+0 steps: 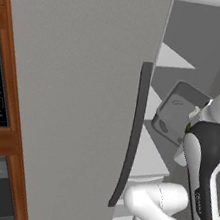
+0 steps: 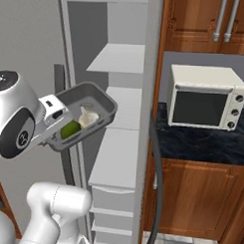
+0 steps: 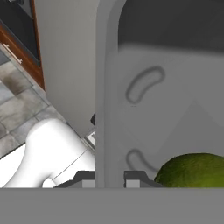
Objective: Take the garlic and lime out of the freezer and place them in the tupperware container on the counter. Then put the tupperware containing the vegetables back in the freezer.
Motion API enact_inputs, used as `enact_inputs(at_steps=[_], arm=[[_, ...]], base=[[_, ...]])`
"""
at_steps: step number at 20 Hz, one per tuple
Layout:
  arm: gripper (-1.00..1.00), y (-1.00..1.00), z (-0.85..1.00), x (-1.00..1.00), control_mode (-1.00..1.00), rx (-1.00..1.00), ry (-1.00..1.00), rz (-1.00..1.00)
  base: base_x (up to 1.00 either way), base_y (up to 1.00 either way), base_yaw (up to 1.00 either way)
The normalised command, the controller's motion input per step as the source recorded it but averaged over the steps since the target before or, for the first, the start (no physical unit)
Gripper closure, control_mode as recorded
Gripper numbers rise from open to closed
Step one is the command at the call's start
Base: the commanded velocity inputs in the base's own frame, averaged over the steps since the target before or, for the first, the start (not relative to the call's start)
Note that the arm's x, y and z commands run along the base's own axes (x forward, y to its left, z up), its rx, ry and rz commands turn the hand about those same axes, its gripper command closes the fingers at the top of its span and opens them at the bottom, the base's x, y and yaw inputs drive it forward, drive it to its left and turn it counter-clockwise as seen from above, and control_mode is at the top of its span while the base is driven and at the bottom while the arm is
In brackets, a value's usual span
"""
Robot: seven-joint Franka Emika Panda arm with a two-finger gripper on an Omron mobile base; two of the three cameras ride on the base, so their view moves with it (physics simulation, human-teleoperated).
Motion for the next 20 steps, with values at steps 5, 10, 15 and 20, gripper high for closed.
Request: enact_inputs(at_steps=[5,10,15,20], arm=[[1.00,0.00,0.00,0.00,1.00,0.00,0.00,0.00],[1.00,-0.01,-0.01,0.24,-1.00,0.00,0.05,0.01],[1.00,0.00,0.01,0.13,-1.00,0.00,0.02,0.06],[1.00,-0.10,0.01,0.19,-1.00,-0.01,0.00,0.04]], base=[[0.14,0.00,0.00],[0.00,0.00,0.00],[0.00,0.00,0.00],[0.00,0.00,0.00]])
